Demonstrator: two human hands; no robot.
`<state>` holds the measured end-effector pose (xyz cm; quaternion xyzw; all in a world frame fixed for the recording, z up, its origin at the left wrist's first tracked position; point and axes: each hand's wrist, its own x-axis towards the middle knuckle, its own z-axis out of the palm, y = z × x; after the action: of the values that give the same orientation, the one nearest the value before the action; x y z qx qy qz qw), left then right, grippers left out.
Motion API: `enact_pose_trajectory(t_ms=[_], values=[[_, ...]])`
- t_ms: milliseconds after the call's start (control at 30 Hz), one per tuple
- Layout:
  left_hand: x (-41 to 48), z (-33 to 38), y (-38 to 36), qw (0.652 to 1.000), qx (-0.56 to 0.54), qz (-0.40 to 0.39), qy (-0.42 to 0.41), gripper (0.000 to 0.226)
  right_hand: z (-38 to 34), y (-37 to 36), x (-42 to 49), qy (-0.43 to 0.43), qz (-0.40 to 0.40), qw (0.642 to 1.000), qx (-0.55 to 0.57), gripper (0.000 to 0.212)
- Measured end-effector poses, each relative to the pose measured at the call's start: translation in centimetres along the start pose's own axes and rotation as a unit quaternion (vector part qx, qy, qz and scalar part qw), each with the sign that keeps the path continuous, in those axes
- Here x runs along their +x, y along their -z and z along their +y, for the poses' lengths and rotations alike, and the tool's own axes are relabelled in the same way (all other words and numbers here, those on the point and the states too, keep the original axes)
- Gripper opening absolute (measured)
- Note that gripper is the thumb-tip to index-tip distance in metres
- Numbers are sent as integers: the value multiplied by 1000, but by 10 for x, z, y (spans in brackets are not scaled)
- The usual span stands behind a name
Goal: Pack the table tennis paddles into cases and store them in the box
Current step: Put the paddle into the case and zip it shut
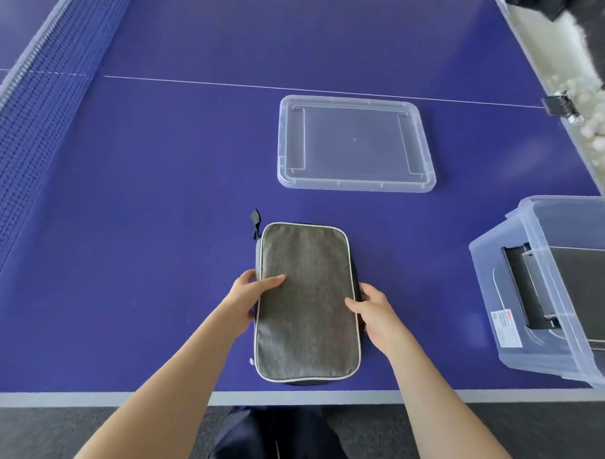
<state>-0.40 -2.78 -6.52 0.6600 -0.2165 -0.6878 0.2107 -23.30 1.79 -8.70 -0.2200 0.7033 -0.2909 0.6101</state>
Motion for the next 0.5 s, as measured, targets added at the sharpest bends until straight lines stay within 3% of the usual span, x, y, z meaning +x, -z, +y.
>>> enact_pose_trajectory(t_ms=[300,500], values=[[-35,9,-8,991,-50,10,-128,56,-40,5,-24,65,-45,995,53,31],[-48,36,-1,982,-85,71,-151,55,-78,-5,-42,99,-57,993,32,29]])
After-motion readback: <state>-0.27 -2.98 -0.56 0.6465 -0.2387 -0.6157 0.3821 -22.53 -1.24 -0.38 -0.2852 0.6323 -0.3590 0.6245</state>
